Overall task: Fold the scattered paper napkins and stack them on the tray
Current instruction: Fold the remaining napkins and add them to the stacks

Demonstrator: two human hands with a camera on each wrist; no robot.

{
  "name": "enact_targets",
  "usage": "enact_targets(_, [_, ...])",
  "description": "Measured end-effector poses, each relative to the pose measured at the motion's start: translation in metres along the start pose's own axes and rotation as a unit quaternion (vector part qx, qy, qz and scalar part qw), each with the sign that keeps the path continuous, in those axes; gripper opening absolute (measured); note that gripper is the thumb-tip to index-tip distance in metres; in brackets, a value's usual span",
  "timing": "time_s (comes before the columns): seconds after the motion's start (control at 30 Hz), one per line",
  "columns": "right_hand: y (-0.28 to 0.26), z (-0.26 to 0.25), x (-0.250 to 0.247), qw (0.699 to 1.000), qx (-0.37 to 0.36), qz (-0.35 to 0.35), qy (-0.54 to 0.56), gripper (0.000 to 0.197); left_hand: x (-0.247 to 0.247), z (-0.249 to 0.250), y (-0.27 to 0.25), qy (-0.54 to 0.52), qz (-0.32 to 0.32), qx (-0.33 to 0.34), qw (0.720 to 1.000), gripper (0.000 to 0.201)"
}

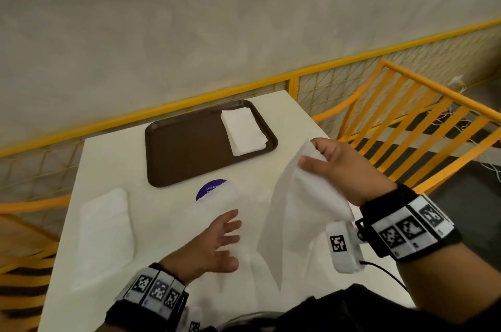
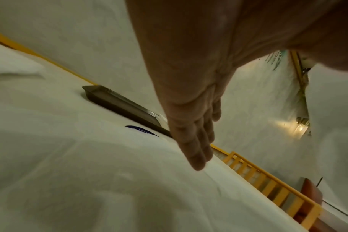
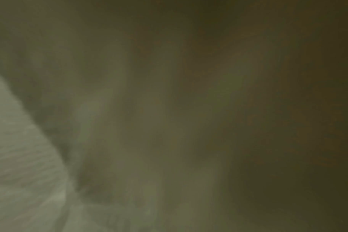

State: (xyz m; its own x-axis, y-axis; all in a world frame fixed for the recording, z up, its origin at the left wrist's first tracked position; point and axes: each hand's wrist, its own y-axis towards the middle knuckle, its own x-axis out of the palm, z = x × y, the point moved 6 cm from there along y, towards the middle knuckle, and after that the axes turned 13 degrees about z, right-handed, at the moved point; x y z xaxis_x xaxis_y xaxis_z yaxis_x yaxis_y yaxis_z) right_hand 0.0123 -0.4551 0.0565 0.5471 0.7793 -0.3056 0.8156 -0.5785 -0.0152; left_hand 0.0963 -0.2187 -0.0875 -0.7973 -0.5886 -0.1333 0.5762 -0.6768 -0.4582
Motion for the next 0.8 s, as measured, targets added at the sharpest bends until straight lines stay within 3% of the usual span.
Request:
enact_targets(0.1, [0.001, 0.007, 0.008, 0.991, 0.064, -0.005, 0.121, 0.023, 0.007, 0.012, 0.002, -0.114, 0.01, -0.032, 0.993, 0.063])
enact_targets(0.2, [0.0, 0.012, 0.016, 0.991, 0.053, -0.008, 0.125, 0.015, 0.011, 0.026, -0.007, -0.268, -0.044, -0.045, 0.961, 0.084])
enact_targets(0.23, [-0.001, 0.014, 0.018, 0.993, 0.038, -0.008, 0.111, 0.016, 0.011, 0.031, -0.009, -0.285, -0.057, -0.042, 0.956, 0.082])
enact_targets(0.43, [-0.004, 0.028, 0.025, 0.997, 0.007, -0.05, 0.061, 0.018, 0.005, 0.032, -0.011, -0.219, -0.043, -0.024, 0.975, 0.08])
enact_targets(0.57, [-0.002, 0.032, 0.025, 0.996, 0.005, -0.077, 0.033, 0.018, -0.004, 0.035, -0.014, -0.11, 0.006, 0.006, 0.994, 0.027])
enact_targets(0.67, [0.001, 0.039, 0.023, 0.993, 0.048, -0.092, 0.063, 0.026, -0.015, 0.039, -0.017, -0.057, 0.023, 0.024, 0.998, 0.028])
enact_targets(0.8, [0.006, 0.049, 0.025, 0.986, 0.1, -0.115, 0.072, 0.022, -0.033, 0.044, -0.018, -0.045, 0.053, 0.032, 0.997, 0.025])
